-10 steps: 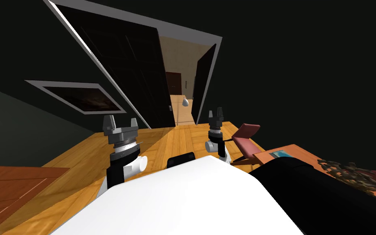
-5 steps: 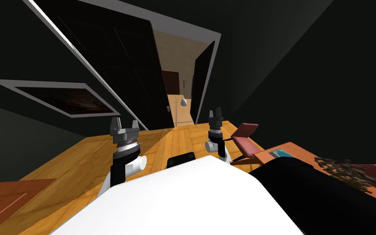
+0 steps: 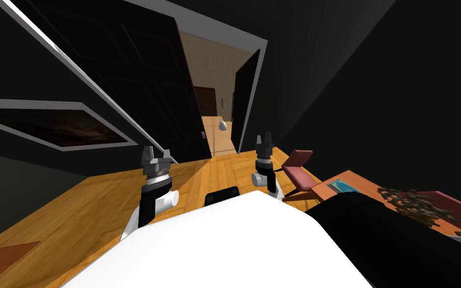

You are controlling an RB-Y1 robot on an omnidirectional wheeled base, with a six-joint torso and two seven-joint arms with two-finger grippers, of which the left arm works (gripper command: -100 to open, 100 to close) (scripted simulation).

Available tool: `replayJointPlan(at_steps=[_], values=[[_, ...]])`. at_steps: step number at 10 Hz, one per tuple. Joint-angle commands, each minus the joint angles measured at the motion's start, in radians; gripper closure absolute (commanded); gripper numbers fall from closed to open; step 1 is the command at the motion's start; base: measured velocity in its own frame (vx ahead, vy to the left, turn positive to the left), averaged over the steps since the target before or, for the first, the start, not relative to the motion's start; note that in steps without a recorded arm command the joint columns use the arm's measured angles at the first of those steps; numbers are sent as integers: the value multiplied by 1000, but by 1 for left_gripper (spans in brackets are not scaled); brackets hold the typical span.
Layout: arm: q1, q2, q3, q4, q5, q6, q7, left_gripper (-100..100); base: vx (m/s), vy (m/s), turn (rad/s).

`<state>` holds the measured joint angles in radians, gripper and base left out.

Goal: Push the door open

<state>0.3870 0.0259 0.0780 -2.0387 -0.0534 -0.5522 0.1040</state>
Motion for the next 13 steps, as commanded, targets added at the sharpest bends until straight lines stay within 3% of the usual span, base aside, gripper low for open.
replayJointPlan(at_steps=[1,13], values=[[-6,10,19,37,-1,-15,2,-100,92,3,-95],[-114,47,178,343,-28,-62,1,-100,90,21,-120]])
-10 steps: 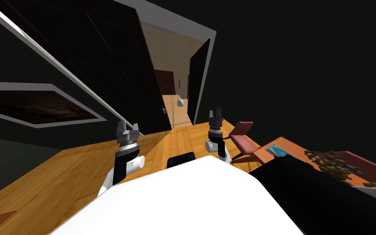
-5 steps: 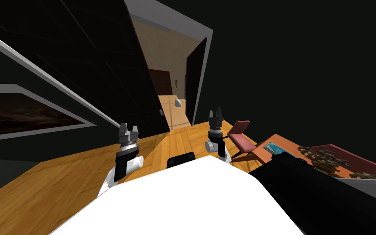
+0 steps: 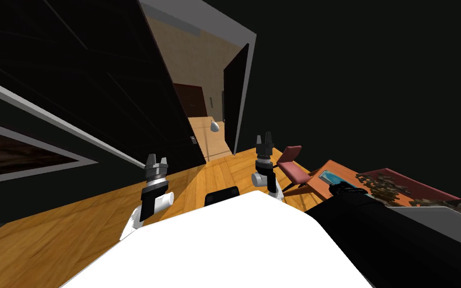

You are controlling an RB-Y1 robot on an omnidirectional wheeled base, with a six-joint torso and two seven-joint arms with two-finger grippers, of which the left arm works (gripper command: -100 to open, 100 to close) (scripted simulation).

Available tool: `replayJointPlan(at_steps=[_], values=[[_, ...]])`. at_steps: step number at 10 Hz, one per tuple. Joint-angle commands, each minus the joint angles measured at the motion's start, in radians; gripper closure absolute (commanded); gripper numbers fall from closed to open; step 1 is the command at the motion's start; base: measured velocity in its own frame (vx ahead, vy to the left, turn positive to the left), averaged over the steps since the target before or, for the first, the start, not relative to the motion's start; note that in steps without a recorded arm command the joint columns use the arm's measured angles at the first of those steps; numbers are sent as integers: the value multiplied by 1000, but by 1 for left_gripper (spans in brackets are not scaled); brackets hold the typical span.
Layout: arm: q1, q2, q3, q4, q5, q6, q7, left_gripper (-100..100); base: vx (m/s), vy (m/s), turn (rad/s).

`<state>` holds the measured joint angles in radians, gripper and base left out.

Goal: Push the door open

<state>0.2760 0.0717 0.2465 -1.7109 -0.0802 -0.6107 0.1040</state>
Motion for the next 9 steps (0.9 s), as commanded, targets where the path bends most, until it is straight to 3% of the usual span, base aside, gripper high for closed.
replayJointPlan(at_steps=[1,9], values=[[-13,4,23,43,-4,-8,1,-100,100,33,-122],[-94,12,142,272,-24,-43,0,-100,91,38,-130]])
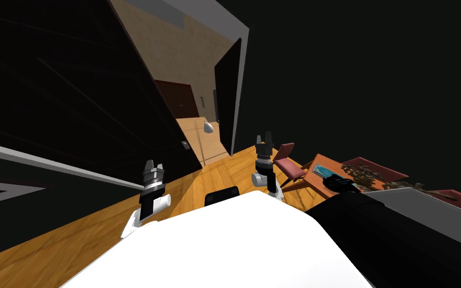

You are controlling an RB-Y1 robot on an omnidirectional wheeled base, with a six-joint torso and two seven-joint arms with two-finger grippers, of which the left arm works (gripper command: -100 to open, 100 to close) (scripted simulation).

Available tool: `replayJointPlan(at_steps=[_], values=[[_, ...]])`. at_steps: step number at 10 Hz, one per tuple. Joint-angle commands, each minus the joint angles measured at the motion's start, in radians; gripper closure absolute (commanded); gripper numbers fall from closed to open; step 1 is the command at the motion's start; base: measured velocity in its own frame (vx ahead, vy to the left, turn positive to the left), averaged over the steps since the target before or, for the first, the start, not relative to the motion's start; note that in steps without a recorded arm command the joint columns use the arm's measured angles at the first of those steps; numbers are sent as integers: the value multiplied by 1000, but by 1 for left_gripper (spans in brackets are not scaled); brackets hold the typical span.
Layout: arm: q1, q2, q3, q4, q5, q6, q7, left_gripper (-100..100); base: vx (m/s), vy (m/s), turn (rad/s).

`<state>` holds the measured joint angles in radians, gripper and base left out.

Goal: Push the door open

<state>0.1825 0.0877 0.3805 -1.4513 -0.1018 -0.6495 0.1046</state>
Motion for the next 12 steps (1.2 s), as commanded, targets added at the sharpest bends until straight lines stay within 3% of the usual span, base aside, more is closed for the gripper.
replayJointPlan(at_steps=[1,4,5,12], values=[[-10,-4,22,41,-5,-8,-1,-100,94,46,-140],[-40,-5,66,124,-13,-21,-1,-100,97,49,-132],[-40,-5,66,125,-13,-21,-1,-100,63,34,-37],[-106,-13,163,313,-29,-50,-2,-100,75,43,-119]])
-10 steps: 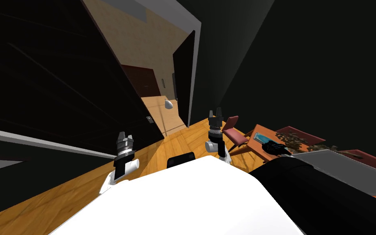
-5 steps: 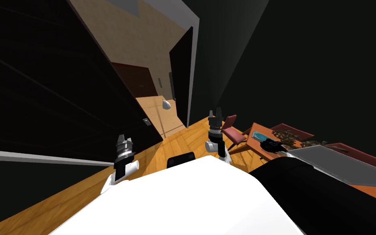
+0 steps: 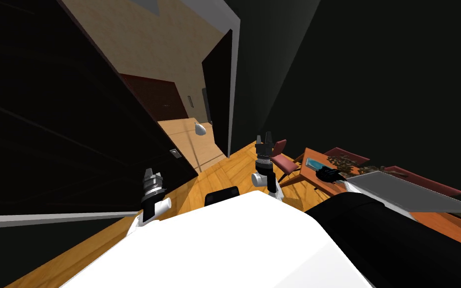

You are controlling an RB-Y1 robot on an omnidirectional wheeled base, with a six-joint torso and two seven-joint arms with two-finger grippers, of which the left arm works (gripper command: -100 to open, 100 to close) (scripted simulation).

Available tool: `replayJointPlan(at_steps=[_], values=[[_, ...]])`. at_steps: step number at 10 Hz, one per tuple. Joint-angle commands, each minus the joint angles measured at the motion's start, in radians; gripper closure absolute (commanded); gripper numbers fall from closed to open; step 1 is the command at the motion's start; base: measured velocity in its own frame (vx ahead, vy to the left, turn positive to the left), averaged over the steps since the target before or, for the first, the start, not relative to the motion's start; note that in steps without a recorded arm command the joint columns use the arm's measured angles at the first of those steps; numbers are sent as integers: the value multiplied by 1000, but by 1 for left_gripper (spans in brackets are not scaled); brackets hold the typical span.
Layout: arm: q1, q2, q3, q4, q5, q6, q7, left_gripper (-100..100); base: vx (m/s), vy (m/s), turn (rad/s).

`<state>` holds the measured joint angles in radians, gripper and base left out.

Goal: Push the door open

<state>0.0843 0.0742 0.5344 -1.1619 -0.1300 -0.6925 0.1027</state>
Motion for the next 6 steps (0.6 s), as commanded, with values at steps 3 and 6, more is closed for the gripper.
replayJointPlan(at_steps=[3,6], values=[[-25,-4,35,73,-6,-15,-1,-100,70,50,-90],[-50,-11,72,143,-12,-26,-1,-100,58,38,-96]])
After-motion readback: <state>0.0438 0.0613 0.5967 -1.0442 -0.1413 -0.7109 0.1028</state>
